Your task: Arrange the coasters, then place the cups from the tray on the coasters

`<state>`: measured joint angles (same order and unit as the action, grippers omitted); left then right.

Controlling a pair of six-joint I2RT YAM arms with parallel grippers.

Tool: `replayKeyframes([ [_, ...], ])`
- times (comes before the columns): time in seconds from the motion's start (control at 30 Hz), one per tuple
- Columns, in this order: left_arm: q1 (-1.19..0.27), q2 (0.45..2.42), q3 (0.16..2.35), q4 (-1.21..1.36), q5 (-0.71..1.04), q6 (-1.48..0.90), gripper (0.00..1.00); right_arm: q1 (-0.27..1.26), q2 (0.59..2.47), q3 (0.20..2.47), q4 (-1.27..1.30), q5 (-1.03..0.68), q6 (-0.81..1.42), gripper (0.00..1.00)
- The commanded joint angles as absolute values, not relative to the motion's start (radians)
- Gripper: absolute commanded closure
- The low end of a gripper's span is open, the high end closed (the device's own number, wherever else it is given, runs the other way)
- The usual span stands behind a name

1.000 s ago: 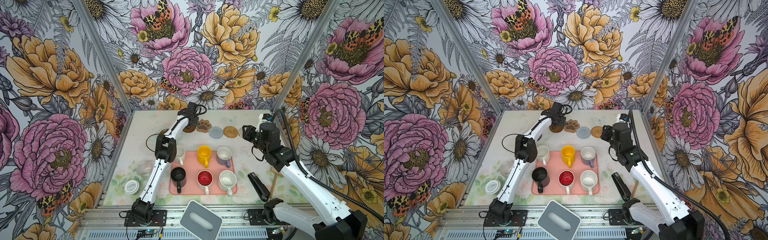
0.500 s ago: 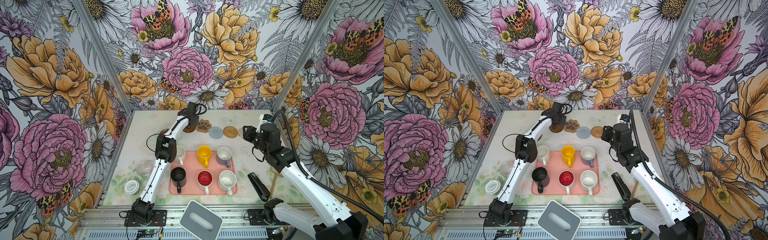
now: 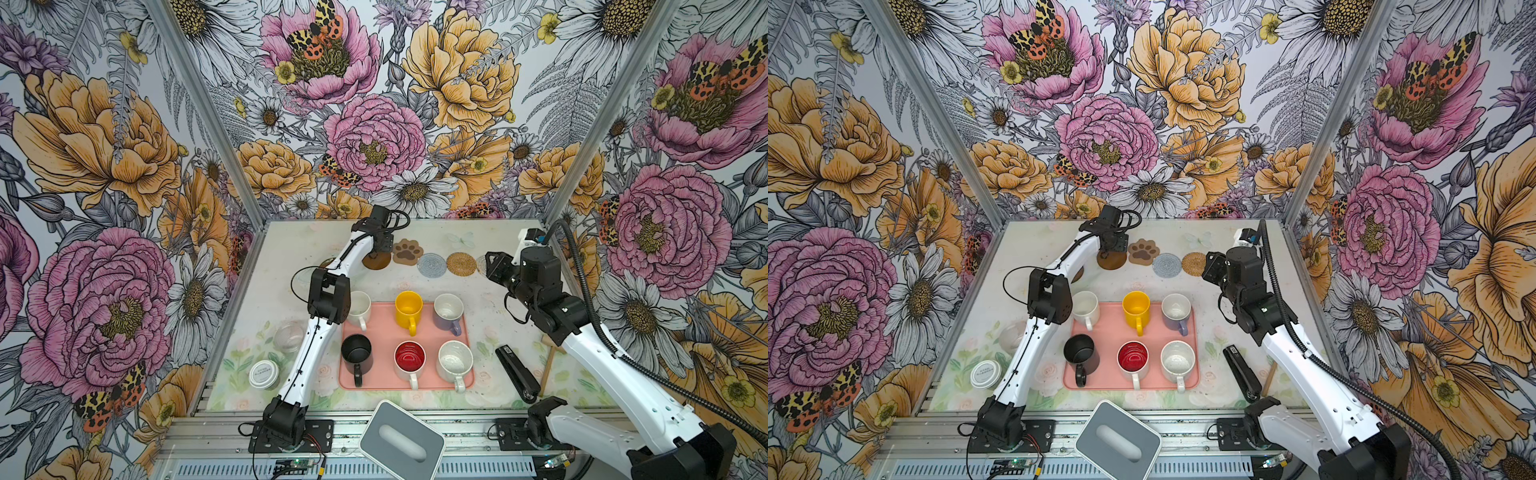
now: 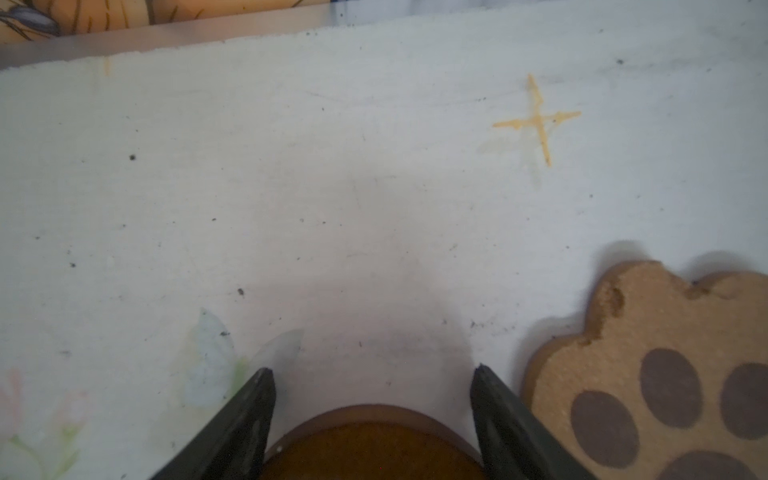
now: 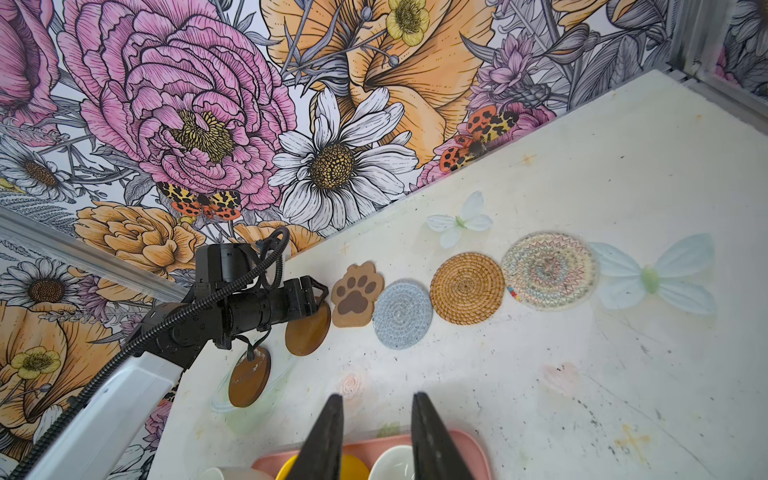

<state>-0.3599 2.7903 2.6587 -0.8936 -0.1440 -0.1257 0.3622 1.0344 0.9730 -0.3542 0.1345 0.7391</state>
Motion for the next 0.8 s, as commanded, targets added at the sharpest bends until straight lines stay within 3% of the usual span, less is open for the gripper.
replayKeyframes([
  [0.0, -0.369, 2.789, 2.629, -1.035, -0.138, -0.059, 0.26, 0.356, 1.032, 0.986, -0.335, 0.127, 0.718, 0.69],
  [0.77, -0.375, 2.598, 2.357, -1.045, -0.135, -0.037, 0.24, 0.359, 1.025, 0.982, -0.334, 0.109, 0.725, 0.69],
])
